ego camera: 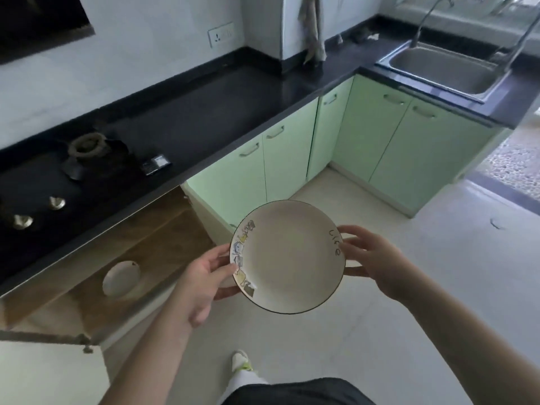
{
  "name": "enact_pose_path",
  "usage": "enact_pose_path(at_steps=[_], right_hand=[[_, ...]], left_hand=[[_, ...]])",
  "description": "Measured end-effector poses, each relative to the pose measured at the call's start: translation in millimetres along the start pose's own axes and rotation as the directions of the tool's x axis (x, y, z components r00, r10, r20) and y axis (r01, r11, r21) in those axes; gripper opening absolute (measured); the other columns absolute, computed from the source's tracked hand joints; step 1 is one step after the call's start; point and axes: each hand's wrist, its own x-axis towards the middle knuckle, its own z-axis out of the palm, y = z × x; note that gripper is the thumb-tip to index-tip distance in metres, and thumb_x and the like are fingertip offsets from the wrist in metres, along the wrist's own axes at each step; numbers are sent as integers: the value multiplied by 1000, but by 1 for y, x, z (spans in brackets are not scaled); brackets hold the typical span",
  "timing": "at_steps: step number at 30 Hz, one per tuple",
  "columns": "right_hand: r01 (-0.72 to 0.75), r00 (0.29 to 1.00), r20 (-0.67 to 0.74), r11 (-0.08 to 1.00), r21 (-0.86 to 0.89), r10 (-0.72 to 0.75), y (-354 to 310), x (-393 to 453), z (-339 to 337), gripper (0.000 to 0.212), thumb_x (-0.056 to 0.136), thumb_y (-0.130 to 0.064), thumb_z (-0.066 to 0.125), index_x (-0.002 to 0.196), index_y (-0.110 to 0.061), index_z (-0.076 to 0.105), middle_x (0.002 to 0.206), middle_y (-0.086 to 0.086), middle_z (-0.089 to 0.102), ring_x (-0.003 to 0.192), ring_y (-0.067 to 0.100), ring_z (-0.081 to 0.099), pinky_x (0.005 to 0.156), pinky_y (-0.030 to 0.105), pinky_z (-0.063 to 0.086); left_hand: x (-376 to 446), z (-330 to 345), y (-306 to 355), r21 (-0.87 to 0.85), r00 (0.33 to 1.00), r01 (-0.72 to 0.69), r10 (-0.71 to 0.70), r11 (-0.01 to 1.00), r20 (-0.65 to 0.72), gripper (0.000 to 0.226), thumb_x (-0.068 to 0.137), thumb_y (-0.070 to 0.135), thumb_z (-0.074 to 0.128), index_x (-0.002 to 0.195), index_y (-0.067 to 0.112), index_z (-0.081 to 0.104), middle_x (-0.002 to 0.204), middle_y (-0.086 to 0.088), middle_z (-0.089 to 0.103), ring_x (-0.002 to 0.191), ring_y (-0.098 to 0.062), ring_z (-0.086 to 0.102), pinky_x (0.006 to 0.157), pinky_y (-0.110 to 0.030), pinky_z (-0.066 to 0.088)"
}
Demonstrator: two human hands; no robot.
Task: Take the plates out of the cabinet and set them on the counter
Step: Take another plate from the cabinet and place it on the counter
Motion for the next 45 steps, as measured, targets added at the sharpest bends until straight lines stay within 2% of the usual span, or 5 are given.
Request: enact_pose_path(at_steps=[18, 25, 33, 37, 45], right_hand=[[75, 976, -216, 986, 151, -42, -52, 124, -55, 24, 96, -16, 58, 117, -25, 66, 100, 7, 74, 88, 18, 72, 62, 27, 57], [100, 978, -195, 983, 152, -69, -80, 199, -90, 22, 96, -17, 57, 111, -29, 68, 97, 3, 75, 87, 17, 72, 62, 26, 57], [92, 993, -91, 986, 142, -80, -129, 310, -139, 17, 96, -19, 57, 107, -27, 68, 98, -1, 76, 87, 16, 71, 62, 26, 57], [84, 996, 17, 993, 80, -86, -157, 364, -147, 19, 97, -20, 56, 105, -30, 70, 98, -2, 75, 89, 14, 71, 63, 25, 57], [39, 968, 249, 999, -7, -36, -188, 461, -83, 22, 98, -18, 54, 107, -29, 71, 95, -1, 75, 87, 14, 71, 62, 24, 57]], left_hand=[[173, 59, 92, 67, 984, -9, -3, 998, 176, 36, 94, -2, 55, 118, 23, 65, 104, -4, 75, 90, -16, 73, 63, -32, 59], [241, 85, 128, 77, 981, -14, -1, 997, 192, 35, 94, 0, 58, 118, 23, 63, 105, -7, 75, 94, -21, 72, 66, -35, 59], [308, 131, 174, 33, 999, -38, 37, 999, 36, 35, 94, 0, 57, 121, 21, 62, 105, -7, 74, 88, -16, 72, 65, -34, 59], [326, 135, 191, -17, 995, -66, 64, 998, -82, 36, 93, 3, 60, 122, 24, 63, 108, -8, 73, 95, -21, 71, 67, -35, 59], [346, 92, 200, -139, 926, -83, 25, 987, -378, 32, 94, 3, 59, 116, 25, 63, 101, 2, 76, 91, -14, 72, 64, -33, 59]])
